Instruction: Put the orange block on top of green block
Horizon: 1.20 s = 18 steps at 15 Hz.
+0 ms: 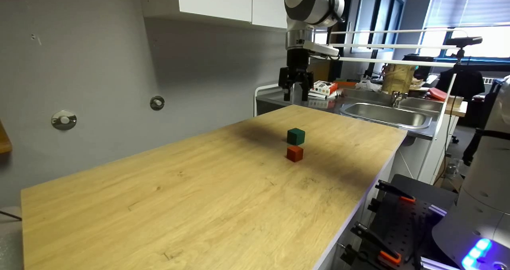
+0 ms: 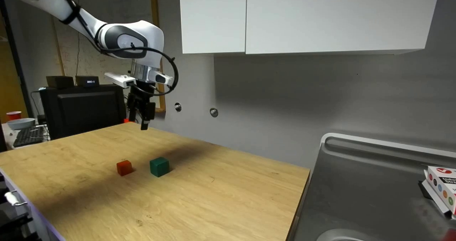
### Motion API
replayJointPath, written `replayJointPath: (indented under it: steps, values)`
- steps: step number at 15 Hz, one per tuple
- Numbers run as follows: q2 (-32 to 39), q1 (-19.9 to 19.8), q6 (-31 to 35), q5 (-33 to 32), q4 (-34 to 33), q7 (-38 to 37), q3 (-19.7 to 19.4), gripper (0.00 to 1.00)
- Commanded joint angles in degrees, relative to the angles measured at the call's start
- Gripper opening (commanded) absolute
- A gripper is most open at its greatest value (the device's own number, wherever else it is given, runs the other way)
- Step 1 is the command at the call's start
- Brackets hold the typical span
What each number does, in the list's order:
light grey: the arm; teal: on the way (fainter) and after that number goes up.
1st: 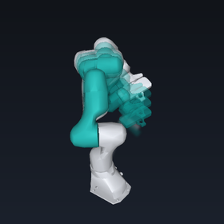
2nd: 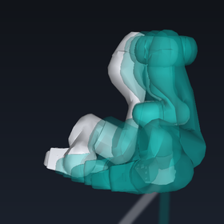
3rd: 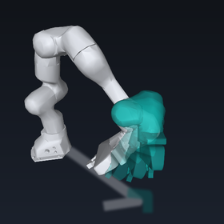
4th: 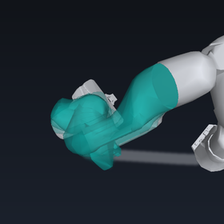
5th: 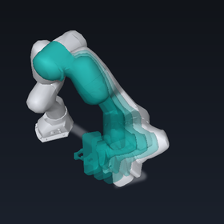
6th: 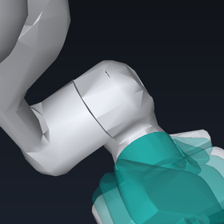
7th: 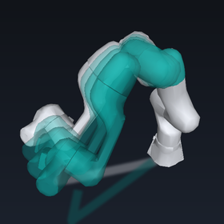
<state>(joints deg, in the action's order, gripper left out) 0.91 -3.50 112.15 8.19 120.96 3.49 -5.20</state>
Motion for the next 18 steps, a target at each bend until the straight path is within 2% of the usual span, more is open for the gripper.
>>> replayJointPath:
  steps: [1,6,12,18]
  values:
    - [3.0,-0.4,-1.3,4.0,-0.3,-2.6,0.4,1.0]
    - [9.1,-0.3,-4.1,8.0,-1.8,-5.1,0.9,1.0]
    - [16.3,0.0,-8.3,8.0,-3.7,-9.0,1.5,1.0]
    - [22.1,-0.1,-11.5,8.2,-7.0,-9.2,2.0,1.0]
